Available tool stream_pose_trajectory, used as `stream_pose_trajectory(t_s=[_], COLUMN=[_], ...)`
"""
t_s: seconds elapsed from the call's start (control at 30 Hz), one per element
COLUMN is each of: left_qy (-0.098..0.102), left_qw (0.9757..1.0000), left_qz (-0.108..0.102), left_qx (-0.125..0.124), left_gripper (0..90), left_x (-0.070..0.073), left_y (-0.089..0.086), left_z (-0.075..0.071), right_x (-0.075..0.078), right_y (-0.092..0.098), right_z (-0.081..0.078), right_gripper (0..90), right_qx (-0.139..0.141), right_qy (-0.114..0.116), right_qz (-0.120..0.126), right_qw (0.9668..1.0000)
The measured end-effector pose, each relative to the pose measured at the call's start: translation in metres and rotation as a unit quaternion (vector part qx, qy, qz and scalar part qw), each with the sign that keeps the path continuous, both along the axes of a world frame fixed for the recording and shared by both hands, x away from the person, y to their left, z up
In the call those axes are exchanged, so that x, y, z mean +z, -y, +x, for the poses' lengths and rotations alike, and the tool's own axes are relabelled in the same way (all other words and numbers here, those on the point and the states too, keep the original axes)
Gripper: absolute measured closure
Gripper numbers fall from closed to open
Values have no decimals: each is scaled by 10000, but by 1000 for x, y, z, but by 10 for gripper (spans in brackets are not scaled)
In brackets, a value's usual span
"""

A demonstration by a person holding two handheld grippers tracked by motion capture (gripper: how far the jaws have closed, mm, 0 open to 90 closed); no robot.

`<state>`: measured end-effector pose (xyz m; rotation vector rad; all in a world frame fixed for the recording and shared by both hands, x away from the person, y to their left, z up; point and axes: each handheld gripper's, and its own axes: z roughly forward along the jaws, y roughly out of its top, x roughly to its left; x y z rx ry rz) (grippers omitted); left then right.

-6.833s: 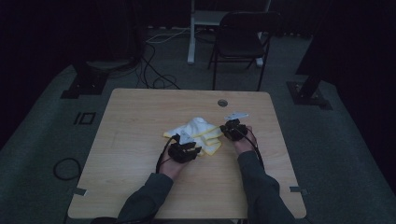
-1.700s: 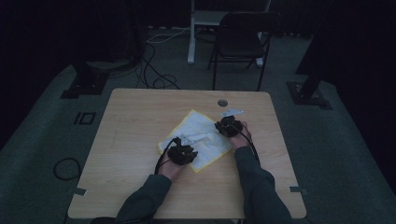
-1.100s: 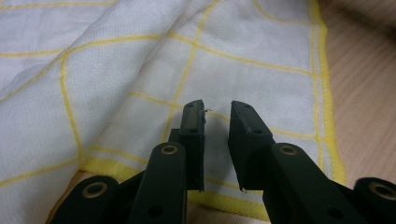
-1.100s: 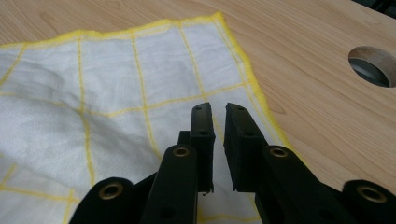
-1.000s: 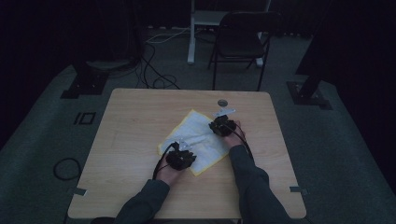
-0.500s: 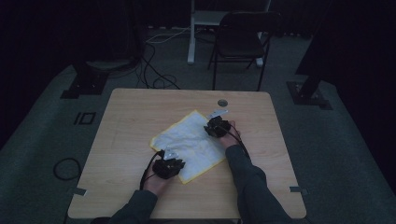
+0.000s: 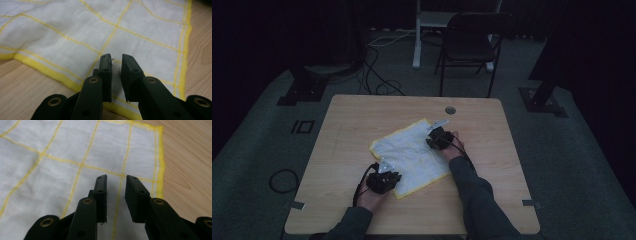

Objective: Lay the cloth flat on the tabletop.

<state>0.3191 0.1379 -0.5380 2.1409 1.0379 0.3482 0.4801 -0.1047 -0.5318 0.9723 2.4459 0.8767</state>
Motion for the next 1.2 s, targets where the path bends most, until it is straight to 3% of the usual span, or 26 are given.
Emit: stream_pose_trajectory(t_s=[0.23,0.3,0.7,1.2], left_qy=[-5,-4,31,28], left_qw=[9999,9999,9995,9990], left_qz=[-1,12,209,299], left_qx=[101,129,252,338], left_gripper=[793,793,791,792], left_x=[0,0,2,4], left_y=[-8,-10,-25,-38], left_z=[1,2,3,1], right_x=[-1,-2,-3,-5], right_y=[12,25,43,46], right_z=[-2,-7,-35,-55], right_gripper=[716,713,708,661], right_qx=[-138,-243,-455,-460], right_qy=[-20,-78,-136,-152], right_qz=[105,208,357,538], right_qw=[9998,9995,9982,9974])
